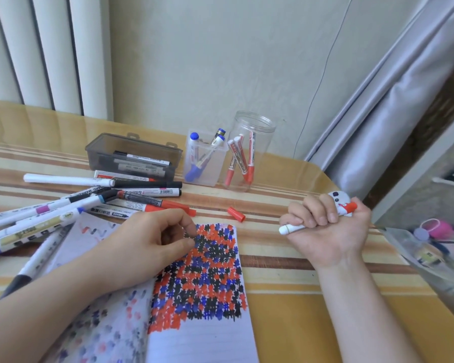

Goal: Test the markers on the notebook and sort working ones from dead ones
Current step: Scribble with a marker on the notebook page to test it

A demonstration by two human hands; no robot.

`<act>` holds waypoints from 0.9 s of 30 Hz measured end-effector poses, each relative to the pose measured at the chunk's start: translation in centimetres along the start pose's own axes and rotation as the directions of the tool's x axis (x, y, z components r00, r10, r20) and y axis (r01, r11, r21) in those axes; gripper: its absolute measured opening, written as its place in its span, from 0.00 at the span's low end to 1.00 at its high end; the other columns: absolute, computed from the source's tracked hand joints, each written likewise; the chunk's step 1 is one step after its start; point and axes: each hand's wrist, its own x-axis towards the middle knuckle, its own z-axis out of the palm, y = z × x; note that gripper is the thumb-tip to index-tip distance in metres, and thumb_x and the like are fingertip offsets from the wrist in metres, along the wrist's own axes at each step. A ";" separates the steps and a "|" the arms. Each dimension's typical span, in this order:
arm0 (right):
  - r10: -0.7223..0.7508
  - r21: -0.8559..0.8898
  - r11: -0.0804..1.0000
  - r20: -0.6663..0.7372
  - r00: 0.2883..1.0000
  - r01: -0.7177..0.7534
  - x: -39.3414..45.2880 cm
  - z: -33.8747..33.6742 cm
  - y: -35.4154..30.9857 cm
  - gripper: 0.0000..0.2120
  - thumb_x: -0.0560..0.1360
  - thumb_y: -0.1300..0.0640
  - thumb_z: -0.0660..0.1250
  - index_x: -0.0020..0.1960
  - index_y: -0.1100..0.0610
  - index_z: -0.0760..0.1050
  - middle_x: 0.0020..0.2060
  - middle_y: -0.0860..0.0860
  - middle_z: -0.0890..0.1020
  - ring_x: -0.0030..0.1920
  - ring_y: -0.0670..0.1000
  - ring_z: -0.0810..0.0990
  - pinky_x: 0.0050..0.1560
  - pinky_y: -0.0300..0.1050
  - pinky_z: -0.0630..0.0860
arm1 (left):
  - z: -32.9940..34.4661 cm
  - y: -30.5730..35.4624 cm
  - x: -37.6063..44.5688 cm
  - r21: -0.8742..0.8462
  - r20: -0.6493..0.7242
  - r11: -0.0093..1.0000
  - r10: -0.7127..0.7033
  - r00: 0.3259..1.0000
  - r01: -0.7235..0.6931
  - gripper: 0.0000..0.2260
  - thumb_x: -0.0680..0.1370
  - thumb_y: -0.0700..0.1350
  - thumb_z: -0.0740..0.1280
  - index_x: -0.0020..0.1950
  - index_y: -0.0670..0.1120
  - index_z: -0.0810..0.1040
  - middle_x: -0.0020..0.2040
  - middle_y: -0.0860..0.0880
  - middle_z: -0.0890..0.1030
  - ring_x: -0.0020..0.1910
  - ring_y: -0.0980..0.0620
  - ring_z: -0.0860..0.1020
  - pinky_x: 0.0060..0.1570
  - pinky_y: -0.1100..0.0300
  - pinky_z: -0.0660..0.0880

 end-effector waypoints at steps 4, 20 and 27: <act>0.019 0.048 0.999 0.006 1.000 -0.019 0.3 -0.9 0.1 0.12 0.64 0.47 0.56 0.29 0.51 0.55 0.24 0.46 0.57 0.25 0.48 0.56 0.32 0.40 0.57 | 0.1 0.2 -0.1 0.053 0.020 0.999 0.009 1.000 -0.010 0.03 0.79 0.51 0.72 0.48 0.60 0.80 0.39 0.55 0.82 0.38 0.54 0.79 0.38 0.63 0.74; 0.178 0.128 0.971 0.165 0.970 -0.201 1.2 -1.6 1.4 0.15 0.76 0.41 0.66 0.42 0.53 0.76 0.31 0.48 0.67 0.23 0.44 0.65 0.25 0.40 0.70 | -0.1 0.5 -0.5 0.200 0.124 0.971 0.105 0.987 -0.129 0.04 0.78 0.52 0.72 0.49 0.63 0.82 0.41 0.59 0.81 0.43 0.58 0.79 0.40 0.67 0.73; 0.251 -0.250 0.944 0.118 0.961 -0.216 -1.5 1.6 3.8 0.29 0.79 0.32 0.55 0.38 0.52 0.81 0.24 0.48 0.66 0.32 0.51 0.69 0.36 0.44 0.67 | -0.6 0.2 -0.4 0.239 0.292 0.940 0.168 0.941 -0.242 0.11 0.74 0.58 0.75 0.55 0.65 0.83 0.50 0.64 0.80 0.55 0.63 0.74 0.57 0.65 0.70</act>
